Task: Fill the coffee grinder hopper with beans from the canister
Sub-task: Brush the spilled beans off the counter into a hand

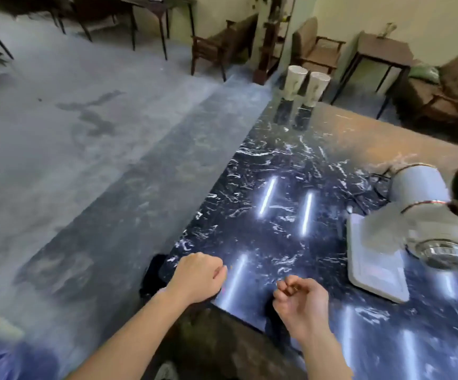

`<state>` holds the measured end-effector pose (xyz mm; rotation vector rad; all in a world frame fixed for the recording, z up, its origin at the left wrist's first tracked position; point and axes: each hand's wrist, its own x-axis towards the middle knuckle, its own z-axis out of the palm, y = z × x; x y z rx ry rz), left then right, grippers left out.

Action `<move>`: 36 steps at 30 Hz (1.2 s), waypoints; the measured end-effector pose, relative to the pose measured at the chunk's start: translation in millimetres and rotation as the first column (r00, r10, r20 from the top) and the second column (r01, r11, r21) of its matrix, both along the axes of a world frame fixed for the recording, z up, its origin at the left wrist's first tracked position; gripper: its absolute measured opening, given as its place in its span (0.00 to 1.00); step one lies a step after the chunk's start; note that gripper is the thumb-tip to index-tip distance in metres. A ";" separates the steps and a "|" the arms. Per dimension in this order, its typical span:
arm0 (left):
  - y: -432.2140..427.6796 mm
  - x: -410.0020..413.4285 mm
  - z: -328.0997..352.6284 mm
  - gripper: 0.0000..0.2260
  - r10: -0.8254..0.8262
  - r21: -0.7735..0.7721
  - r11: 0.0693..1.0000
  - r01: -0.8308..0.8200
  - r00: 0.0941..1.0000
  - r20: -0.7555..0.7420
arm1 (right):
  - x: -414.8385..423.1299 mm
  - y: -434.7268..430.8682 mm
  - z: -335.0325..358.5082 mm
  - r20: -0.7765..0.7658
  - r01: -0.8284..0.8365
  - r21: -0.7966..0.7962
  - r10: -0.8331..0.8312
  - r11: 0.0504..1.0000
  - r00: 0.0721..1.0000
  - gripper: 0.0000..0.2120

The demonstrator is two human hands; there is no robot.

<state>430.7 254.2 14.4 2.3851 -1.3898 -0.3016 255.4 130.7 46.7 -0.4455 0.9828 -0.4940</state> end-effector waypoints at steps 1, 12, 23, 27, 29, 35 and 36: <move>24.8 17.5 -3.1 0.18 0.027 -0.004 1.000 -0.027 1.000 0.012 | 26.6 17.7 -0.7 0.014 -0.071 0.014 0.071 0.997 0.997 0.09; 201.1 134.8 -58.0 0.14 0.388 0.561 0.773 -0.295 0.921 -0.049 | 260.0 182.9 -59.6 -0.619 -0.921 -0.345 0.694 0.181 0.368 0.23; 205.4 217.9 -206.4 0.15 0.406 0.771 0.629 -0.096 0.887 -0.221 | 327.5 181.3 -252.2 -0.839 -0.914 0.222 0.544 0.340 -0.002 0.18; 165.6 259.1 -288.5 0.16 0.271 0.724 0.689 0.035 0.914 -0.303 | 356.0 165.1 -335.1 -0.881 -0.863 0.237 0.472 0.446 0.002 0.17; 143.6 275.0 -330.8 0.15 0.193 0.700 0.704 0.116 0.918 -0.346 | 367.0 154.5 -375.3 -0.895 -0.856 0.248 0.446 0.453 -0.023 0.17; 88.0 304.5 -452.9 0.13 0.009 0.634 0.721 0.280 0.911 -0.412 | 380.4 112.8 -493.5 -0.895 -0.891 0.310 0.417 0.332 -0.156 0.06; 79.7 305.5 -470.1 0.12 -0.015 0.605 0.741 0.292 0.908 -0.419 | 379.0 106.1 -508.0 -0.898 -0.893 0.311 0.407 0.326 -0.164 0.04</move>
